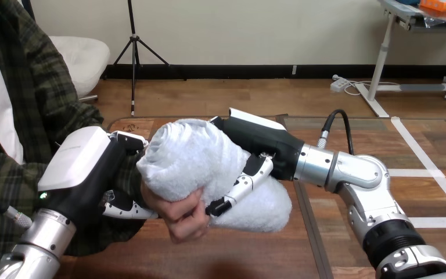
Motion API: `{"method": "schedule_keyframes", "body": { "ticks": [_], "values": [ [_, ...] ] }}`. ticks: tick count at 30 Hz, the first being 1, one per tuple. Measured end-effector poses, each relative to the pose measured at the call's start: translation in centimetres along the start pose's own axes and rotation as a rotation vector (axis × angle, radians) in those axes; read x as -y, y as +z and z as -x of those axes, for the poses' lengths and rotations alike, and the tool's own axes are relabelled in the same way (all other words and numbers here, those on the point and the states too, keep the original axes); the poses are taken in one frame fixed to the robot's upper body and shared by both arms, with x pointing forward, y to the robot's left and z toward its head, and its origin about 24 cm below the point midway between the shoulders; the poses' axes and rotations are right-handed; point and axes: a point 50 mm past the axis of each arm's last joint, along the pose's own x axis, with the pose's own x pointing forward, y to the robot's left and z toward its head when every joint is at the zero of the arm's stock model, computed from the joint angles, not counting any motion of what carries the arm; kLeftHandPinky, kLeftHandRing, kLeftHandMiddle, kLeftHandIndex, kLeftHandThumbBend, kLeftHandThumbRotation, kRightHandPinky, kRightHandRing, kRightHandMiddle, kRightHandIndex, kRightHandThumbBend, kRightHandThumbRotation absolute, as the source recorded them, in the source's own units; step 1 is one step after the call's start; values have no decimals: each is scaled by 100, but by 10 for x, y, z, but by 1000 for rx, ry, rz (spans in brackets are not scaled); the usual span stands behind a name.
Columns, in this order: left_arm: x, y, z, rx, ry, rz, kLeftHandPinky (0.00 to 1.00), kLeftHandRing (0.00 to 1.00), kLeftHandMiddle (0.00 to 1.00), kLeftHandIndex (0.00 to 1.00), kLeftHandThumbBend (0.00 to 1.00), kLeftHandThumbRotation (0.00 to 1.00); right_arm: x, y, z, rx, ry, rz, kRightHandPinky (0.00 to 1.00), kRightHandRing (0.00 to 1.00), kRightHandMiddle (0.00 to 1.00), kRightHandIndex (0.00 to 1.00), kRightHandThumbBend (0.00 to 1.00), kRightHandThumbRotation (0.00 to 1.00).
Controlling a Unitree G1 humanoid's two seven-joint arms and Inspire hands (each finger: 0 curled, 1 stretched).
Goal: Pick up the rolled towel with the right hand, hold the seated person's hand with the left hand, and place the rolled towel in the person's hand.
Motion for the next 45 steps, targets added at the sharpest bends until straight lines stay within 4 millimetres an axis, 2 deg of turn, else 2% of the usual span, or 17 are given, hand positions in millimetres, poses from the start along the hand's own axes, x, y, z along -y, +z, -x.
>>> {"method": "schedule_keyframes", "body": {
  "ticks": [38, 44, 45],
  "values": [
    [1, -1, 3, -17, 6, 18, 21, 26, 35, 35, 93, 0, -5, -1, -6, -21, 21, 35, 16, 22, 32, 39, 82, 0],
    [1, -2, 4, -20, 5, 18, 21, 26, 35, 35, 93, 0, -5, -1, -6, -26, 20, 44, 20, 27, 36, 41, 84, 0],
    [1, -2, 4, -20, 4, 18, 21, 26, 35, 35, 92, 0, -5, -1, -6, -26, 19, 45, 24, 32, 40, 43, 85, 0]
  ]
}}
